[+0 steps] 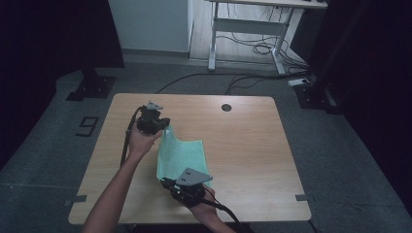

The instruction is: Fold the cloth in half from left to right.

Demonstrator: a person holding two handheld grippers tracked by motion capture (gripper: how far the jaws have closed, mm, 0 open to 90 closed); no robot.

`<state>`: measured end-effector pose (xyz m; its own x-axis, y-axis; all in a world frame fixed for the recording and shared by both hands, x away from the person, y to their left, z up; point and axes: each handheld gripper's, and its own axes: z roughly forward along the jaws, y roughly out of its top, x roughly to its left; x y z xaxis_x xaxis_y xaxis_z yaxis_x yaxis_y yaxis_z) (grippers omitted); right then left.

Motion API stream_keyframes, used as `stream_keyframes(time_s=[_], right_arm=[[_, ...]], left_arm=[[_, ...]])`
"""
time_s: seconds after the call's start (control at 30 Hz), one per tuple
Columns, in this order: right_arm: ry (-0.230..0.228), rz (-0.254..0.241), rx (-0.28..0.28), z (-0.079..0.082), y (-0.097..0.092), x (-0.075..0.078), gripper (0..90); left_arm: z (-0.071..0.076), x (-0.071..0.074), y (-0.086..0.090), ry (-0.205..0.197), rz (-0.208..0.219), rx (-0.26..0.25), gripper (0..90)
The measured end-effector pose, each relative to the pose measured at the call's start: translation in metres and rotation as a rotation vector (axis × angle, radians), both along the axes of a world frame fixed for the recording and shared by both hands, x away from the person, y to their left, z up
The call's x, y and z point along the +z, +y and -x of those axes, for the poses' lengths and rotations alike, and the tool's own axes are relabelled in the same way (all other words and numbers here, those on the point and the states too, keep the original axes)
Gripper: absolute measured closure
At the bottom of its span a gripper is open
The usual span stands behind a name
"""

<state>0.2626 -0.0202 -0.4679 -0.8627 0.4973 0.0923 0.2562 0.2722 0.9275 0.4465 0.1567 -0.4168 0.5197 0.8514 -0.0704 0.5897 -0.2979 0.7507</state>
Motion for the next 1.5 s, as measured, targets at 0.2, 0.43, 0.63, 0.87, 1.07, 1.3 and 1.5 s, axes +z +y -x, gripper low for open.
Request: stream_keyframes(time_s=[0.2, 0.43, 0.63, 0.87, 1.07, 1.3, 1.5], right_arm=[[0.043, 0.001, -0.023, -0.002, -0.015, -0.012, 86.5], [0.068, 0.008, -0.046, 0.001, -0.025, -0.025, 86.5], [0.075, 0.013, -0.051, 0.001, -0.028, -0.031, 86.5], [0.079, 0.014, -0.061, 0.001, -0.031, -0.034, 86.4], [0.081, 0.006, -0.061, 0.001, -0.033, -0.034, 86.4], [0.085, 0.006, -0.063, 0.0, -0.033, -0.035, 86.4], [0.101, 0.005, -0.089, -0.002, -0.042, -0.04, 86.4]], left_arm=[[-0.008, -0.017, -0.015, 0.041, -0.002, -0.004, 88.9], [-0.011, -0.03, -0.025, 0.068, -0.024, -0.011, 88.9], [-0.012, -0.033, -0.026, 0.076, -0.031, -0.007, 88.8], [-0.014, -0.036, -0.027, 0.079, -0.032, -0.004, 88.7], [-0.015, -0.04, -0.032, 0.083, -0.03, -0.011, 88.6], [-0.018, -0.045, -0.042, 0.086, -0.037, -0.02, 88.6], [-0.024, -0.054, -0.048, 0.101, -0.031, -0.022, 88.5]])
